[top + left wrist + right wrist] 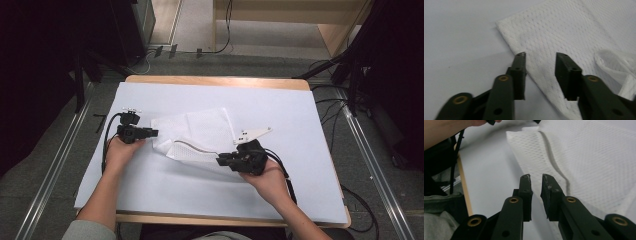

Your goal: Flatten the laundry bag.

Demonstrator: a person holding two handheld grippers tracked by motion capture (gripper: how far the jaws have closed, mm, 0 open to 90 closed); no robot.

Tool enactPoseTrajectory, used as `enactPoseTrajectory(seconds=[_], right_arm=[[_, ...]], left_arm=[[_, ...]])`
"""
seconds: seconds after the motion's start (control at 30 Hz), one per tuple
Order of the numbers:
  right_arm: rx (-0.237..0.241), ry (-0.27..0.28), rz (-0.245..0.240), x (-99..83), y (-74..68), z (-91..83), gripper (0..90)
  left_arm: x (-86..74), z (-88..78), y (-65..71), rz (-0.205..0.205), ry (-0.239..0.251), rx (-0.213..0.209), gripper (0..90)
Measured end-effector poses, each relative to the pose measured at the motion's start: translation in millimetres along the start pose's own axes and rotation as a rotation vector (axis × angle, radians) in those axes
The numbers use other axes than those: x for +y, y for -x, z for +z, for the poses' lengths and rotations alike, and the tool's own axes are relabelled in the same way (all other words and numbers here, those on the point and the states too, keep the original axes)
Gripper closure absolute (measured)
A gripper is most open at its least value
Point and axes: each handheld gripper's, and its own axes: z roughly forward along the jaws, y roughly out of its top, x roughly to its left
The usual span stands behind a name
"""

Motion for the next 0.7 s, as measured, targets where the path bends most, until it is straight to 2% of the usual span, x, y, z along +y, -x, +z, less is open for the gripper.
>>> enactPoseTrajectory(seconds=[0.13, 0.2, 0.27, 0.33, 0.4, 0.5, 0.57, 0.7], right_arm=[[-0.034, 0.011, 0.017, 0.5, 15.2, -3.7, 80.1], [-0.050, 0.016, 0.026, 1.6, 22.0, -5.3, 80.0], [-0.067, 0.023, 0.026, 2.8, 29.4, -6.8, 79.3], [-0.093, 0.031, 0.031, 3.2, 39.2, -8.1, 78.0], [-0.123, 0.031, 0.036, 2.2, 49.2, -9.0, 77.1], [-0.152, 0.040, 0.060, 0.3, 65.0, -9.2, 75.4], [-0.167, 0.045, 0.070, -1.3, 75.8, -6.6, 72.4], [-0.205, 0.037, 0.087, -4.4, 97.9, 7.3, 71.0]], left_arm=[[1.6, 3.1, -3.6, -0.034, 0.008, 0.009, 83.6], [3.5, 5.0, -5.4, -0.059, 0.005, -0.013, 88.6], [7.3, 7.8, -4.1, -0.061, 0.001, -0.022, 89.8], [10.9, 12.0, 0.8, -0.036, 0.019, -0.016, 89.9], [17.6, 17.4, 5.6, -0.021, 0.003, -0.023, 90.0], [27.6, 24.1, 12.4, -0.005, 0.025, -0.043, 90.0], [34.1, 28.9, 16.9, 0.025, 0.024, -0.018, 90.0], [38.4, 30.0, 15.8, 0.006, 0.041, -0.023, 90.0]])
